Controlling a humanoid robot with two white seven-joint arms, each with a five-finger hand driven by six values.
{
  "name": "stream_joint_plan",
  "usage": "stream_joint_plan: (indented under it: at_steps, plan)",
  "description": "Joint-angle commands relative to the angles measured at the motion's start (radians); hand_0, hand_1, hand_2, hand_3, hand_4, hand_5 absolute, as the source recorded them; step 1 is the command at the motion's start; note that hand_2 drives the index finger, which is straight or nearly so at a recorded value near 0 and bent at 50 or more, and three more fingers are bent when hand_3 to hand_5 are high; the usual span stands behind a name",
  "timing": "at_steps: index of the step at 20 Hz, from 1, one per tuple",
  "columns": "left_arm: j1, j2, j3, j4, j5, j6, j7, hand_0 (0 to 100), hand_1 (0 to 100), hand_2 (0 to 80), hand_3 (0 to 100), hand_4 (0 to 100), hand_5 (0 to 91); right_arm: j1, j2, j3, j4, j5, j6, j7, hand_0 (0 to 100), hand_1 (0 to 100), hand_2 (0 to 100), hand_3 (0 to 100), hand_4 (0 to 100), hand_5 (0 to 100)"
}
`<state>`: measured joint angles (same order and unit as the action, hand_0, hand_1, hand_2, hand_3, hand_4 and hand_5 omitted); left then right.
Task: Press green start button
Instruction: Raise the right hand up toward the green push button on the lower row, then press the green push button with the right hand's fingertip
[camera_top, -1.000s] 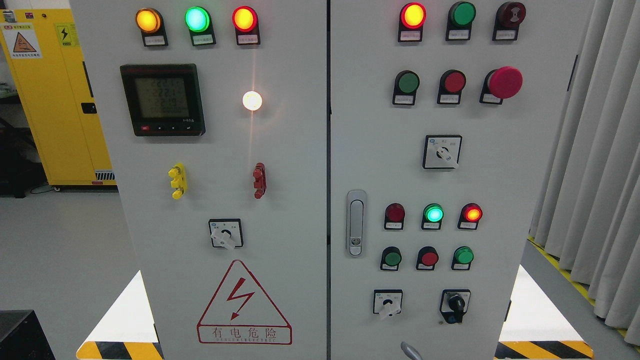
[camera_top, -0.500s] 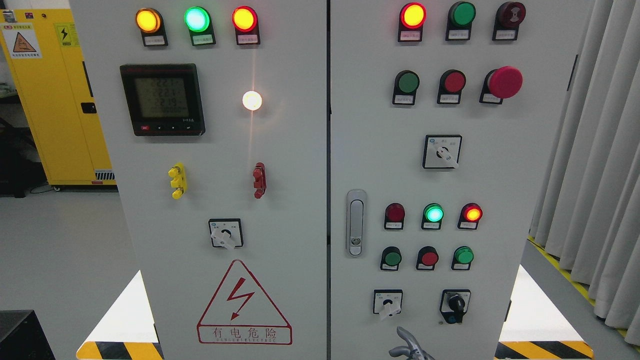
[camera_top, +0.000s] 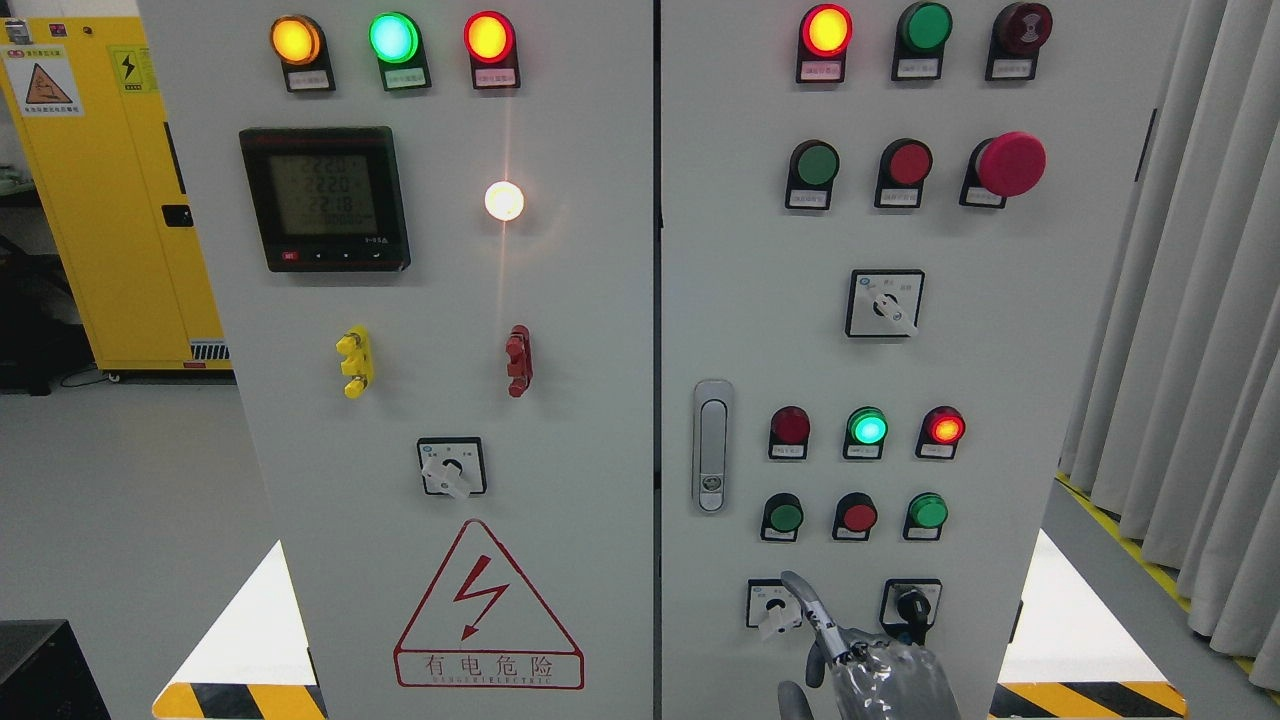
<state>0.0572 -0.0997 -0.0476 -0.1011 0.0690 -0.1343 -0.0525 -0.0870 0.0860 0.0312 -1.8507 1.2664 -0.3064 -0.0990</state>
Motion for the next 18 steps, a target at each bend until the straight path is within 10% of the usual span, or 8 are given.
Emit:
stream_joint_plan:
  at_steps: [1,18]
  plan:
    - [0.001,0.0,0.0,0.0,0.0,0.001,0.0,12,56,0.0,0,0,0.0,-0.091,-0.002,-0.051,0.111,0.057,0.001,0.004,62,93,0,87,90,98]
    - [0.0,0.0,0.0,0.0,0.0,0.001,0.0,12,56,0.0,0,0,0.0,-0.143,-0.002,-0.057,0.173,0.047,0.015,0.008,67,92,0,85,89,96]
